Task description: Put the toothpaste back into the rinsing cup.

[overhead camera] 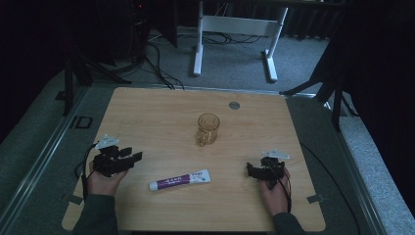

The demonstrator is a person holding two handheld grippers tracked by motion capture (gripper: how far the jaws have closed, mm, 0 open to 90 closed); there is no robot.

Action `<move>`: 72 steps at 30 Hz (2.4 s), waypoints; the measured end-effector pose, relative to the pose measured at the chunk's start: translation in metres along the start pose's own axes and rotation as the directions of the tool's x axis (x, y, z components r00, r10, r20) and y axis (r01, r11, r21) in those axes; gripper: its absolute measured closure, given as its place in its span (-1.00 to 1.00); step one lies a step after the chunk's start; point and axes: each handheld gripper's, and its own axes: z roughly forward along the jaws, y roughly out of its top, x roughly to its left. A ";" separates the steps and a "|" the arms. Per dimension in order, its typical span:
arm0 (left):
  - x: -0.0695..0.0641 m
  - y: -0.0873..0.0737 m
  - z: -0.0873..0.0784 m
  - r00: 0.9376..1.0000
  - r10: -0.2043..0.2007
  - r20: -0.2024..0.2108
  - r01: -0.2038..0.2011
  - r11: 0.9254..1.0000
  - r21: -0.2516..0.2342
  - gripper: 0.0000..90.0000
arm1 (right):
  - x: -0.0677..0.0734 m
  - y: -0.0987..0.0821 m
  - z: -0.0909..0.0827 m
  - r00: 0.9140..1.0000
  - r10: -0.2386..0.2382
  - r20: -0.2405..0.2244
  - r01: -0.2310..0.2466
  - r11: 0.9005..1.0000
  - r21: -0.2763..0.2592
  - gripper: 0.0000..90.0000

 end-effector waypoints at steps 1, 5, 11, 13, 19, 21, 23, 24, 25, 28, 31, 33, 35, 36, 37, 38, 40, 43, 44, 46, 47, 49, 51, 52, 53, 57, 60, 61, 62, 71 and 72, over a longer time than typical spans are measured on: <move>0.000 0.000 -0.001 1.000 0.004 -0.006 -0.004 1.000 -0.002 0.06 | 0.000 0.000 0.000 1.000 0.000 0.000 0.000 1.000 0.000 -0.73; 0.000 0.004 -0.004 1.000 0.017 -0.020 -0.017 1.000 -0.005 0.03 | 0.000 0.000 0.000 1.000 0.001 0.000 -0.001 1.000 0.000 -0.73; 0.003 0.009 -0.010 1.000 0.021 -0.019 -0.022 1.000 -0.023 0.01 | 0.000 0.000 0.000 1.000 0.001 0.000 -0.001 1.000 0.000 -0.73; 0.003 0.010 -0.011 1.000 0.021 -0.020 -0.021 1.000 -0.023 0.01 | 0.000 0.000 0.000 1.000 0.001 0.000 -0.001 1.000 0.000 -0.73; 0.000 0.015 -0.014 0.999 0.042 -0.016 -0.042 0.999 -0.026 0.01 | 0.000 0.000 0.000 1.000 0.002 0.000 -0.002 1.000 0.001 -0.73; -0.001 0.015 -0.013 0.999 0.045 -0.015 -0.045 0.999 -0.025 0.01 | 0.000 0.000 0.000 1.000 0.005 -0.001 -0.005 1.000 0.000 -0.72; -0.002 0.016 -0.012 0.999 0.051 -0.012 -0.051 0.999 -0.015 0.01 | 0.000 0.000 0.000 1.000 0.005 0.000 -0.005 1.000 0.000 -0.73; -0.004 0.017 -0.012 0.998 0.067 -0.008 -0.067 0.998 -0.005 0.01 | 0.000 0.000 0.000 1.000 0.005 -0.001 -0.005 1.000 0.000 -0.73; -0.005 0.018 -0.012 0.997 0.077 -0.011 -0.077 0.997 0.004 0.03 | 0.000 0.000 0.000 1.000 0.005 0.000 -0.005 1.000 0.000 -0.72; -0.011 0.021 -0.012 0.993 0.115 -0.019 -0.115 0.993 0.027 0.08 | 0.000 0.000 0.000 1.000 0.006 0.000 -0.006 1.000 0.000 -0.73; -0.015 0.024 -0.011 0.991 0.136 -0.020 -0.135 0.990 0.036 0.09 | 0.000 0.000 0.000 1.000 0.006 0.000 -0.006 1.000 0.000 -0.72; -0.016 0.025 -0.011 0.990 0.143 -0.022 -0.142 0.989 0.040 0.09 | 0.000 0.000 0.000 1.000 0.003 0.000 -0.003 1.000 0.001 -0.73; -0.020 0.027 -0.010 0.987 0.156 -0.027 -0.154 0.987 0.053 0.08 | 0.000 0.000 0.000 1.000 0.003 0.000 -0.003 1.000 0.001 -0.73; -0.020 0.027 -0.010 0.987 0.156 -0.027 -0.154 0.987 0.053 0.08 | 0.000 0.000 0.000 1.000 0.003 0.000 -0.003 1.000 0.001 -0.73; -0.021 0.028 -0.009 0.987 0.158 -0.024 -0.157 0.986 0.053 0.08 | 0.000 0.000 0.000 1.000 0.003 0.000 -0.003 1.000 0.001 -0.73; -0.022 0.029 -0.009 0.986 0.165 -0.023 -0.164 0.985 0.057 0.08 | 0.000 0.000 0.000 1.000 0.003 0.000 -0.003 1.000 0.001 -0.73; -0.025 0.031 -0.008 0.984 0.177 -0.020 -0.176 0.982 0.063 0.09 | 0.000 0.000 0.000 1.000 0.003 -0.001 -0.003 1.000 0.000 -0.72; -0.030 0.033 -0.007 0.979 0.202 -0.015 -0.201 0.977 0.071 0.11 | 0.000 0.000 0.000 1.000 0.002 0.000 -0.002 1.000 0.000 -0.73; -0.033 0.033 -0.006 0.977 0.214 -0.010 -0.212 0.974 0.076 0.11 | 0.000 0.000 0.000 1.000 0.002 0.000 -0.002 1.000 0.000 -0.73; -0.034 0.034 -0.006 0.975 0.221 -0.009 -0.220 0.972 0.079 0.11 | 0.000 0.000 0.000 1.000 0.002 0.000 -0.002 1.000 0.000 -0.73; -0.036 0.035 -0.005 0.973 0.230 -0.003 -0.229 0.970 0.084 0.11 | 0.000 0.000 0.000 1.000 0.003 0.000 -0.003 1.000 0.000 -0.73; -0.038 0.036 -0.004 0.969 0.247 0.003 -0.246 0.965 0.094 0.11 | 0.000 0.000 0.000 1.000 0.002 0.000 -0.002 1.000 0.000 -0.73; -0.038 0.037 -0.004 0.967 0.254 0.010 -0.253 0.962 0.098 0.11 | 0.000 0.000 0.000 1.000 0.002 0.000 -0.002 1.000 0.000 -0.73; -0.040 0.038 -0.003 0.963 0.270 0.011 -0.270 0.957 0.109 0.11 | 0.000 0.000 0.000 1.000 0.002 0.000 -0.002 1.000 0.000 -0.73; -0.040 0.038 -0.003 0.963 0.270 0.011 -0.270 0.957 0.109 0.11 | 0.000 0.000 0.000 1.000 0.002 0.000 -0.002 1.000 0.000 -0.73; -0.042 0.040 -0.002 0.959 0.283 0.017 -0.283 0.952 0.118 0.11 | 0.000 0.000 0.000 1.000 0.002 -0.001 -0.002 1.000 0.000 -0.72; -0.044 0.042 0.000 0.958 0.285 0.034 -0.287 0.949 0.126 0.11 | 0.000 0.000 0.000 1.000 0.003 0.000 -0.003 1.000 0.000 -0.73; -0.046 0.043 0.000 0.957 0.289 0.034 -0.291 0.948 0.131 0.11 | 0.000 0.000 0.000 1.000 0.002 -0.001 -0.002 1.000 0.000 -0.73; -0.047 0.043 0.000 0.955 0.295 0.037 -0.297 0.945 0.135 0.11 | 0.000 0.000 0.000 1.000 0.002 -0.001 -0.002 1.000 0.000 -0.73; -0.055 0.048 0.002 0.942 0.332 0.050 -0.336 0.929 0.155 0.11 | 0.000 0.000 0.000 1.000 0.002 -0.001 -0.002 1.000 0.000 -0.73; -0.057 0.048 0.003 0.939 0.340 0.054 -0.344 0.926 0.156 0.11 | 0.000 0.000 0.000 1.000 0.002 0.000 -0.002 1.000 0.000 -0.73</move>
